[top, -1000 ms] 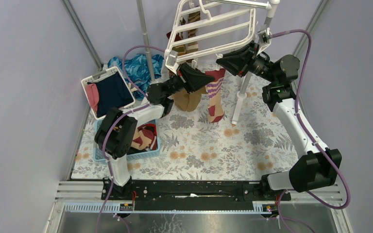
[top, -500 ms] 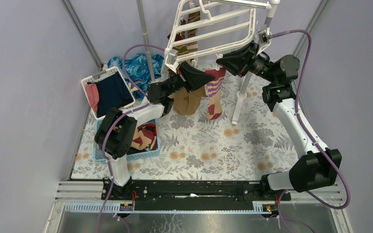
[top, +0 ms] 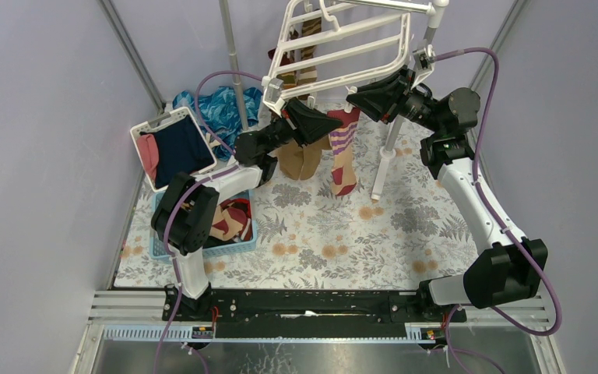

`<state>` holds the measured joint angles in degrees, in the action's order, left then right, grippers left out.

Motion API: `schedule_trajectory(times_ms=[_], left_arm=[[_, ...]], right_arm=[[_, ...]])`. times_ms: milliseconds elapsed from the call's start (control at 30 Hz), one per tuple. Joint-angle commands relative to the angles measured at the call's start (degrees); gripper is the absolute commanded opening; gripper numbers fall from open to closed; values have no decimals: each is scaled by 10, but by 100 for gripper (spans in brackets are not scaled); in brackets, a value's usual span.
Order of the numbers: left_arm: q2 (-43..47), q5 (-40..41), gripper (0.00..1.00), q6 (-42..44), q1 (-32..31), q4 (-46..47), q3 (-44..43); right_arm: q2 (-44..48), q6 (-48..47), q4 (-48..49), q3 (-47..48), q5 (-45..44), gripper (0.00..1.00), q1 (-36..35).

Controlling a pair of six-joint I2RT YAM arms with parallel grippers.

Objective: Clip the socks to the hanger
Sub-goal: Clamp the sock onto the hanger.

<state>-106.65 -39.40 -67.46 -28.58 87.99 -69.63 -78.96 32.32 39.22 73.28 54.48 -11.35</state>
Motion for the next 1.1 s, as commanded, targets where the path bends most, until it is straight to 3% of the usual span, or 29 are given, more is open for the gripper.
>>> schedule_trajectory(times_ms=[0, 667, 1067], left_arm=[[8, 25, 0, -14, 14, 44, 5], [10, 1, 0, -51, 15, 46, -16], [37, 33, 0, 70, 15, 34, 30]], right_arm=[[12, 3, 6, 20, 58, 6, -5], [12, -10, -7, 20, 55, 6, -5], [10, -4, -3, 23, 54, 4, -5]])
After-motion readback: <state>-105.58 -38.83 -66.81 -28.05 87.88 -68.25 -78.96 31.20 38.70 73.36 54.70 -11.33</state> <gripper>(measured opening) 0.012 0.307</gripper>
